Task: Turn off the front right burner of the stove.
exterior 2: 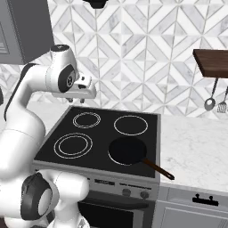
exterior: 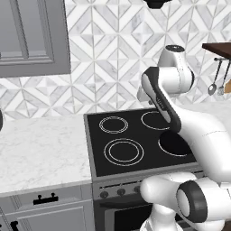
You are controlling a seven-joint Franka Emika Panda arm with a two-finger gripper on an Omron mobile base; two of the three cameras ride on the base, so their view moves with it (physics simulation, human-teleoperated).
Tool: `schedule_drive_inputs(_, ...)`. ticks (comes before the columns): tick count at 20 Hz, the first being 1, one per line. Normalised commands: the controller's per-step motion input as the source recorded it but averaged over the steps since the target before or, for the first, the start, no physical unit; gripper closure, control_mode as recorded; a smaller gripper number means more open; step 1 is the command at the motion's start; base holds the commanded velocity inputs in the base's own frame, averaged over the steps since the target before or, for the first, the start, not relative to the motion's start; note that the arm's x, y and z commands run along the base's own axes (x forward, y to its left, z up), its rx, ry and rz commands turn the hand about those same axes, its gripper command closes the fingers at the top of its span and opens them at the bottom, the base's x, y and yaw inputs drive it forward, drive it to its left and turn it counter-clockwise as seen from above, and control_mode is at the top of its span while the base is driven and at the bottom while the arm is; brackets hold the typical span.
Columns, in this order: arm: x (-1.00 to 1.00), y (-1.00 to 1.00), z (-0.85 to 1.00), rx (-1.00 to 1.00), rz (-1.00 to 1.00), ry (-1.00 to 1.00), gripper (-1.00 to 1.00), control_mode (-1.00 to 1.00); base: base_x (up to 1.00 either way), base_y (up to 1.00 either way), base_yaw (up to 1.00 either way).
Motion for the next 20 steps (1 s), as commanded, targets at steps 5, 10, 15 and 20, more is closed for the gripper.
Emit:
schedule_drive_inputs(5,-0.43,-0.07,-0.13,0.00,0.00,-0.04,-1.00,-1.00,0.00,0.00,0.00)
schedule_drive_inputs(10,-0.09,-0.01,-0.04,0.00,0.00,-0.02,-1.00,1.00,0.00,-0.10,0.00)
schedule_drive_inputs(15,0.00,0.00,0.00,0.00,0.00,0.00,-1.00,1.00,0.00,-0.58,0.00)
schedule_drive_inputs(20,0.00,0.00,0.00,0.00,0.00,0.00,-1.00,1.00,0.00,-0.66,0.00)
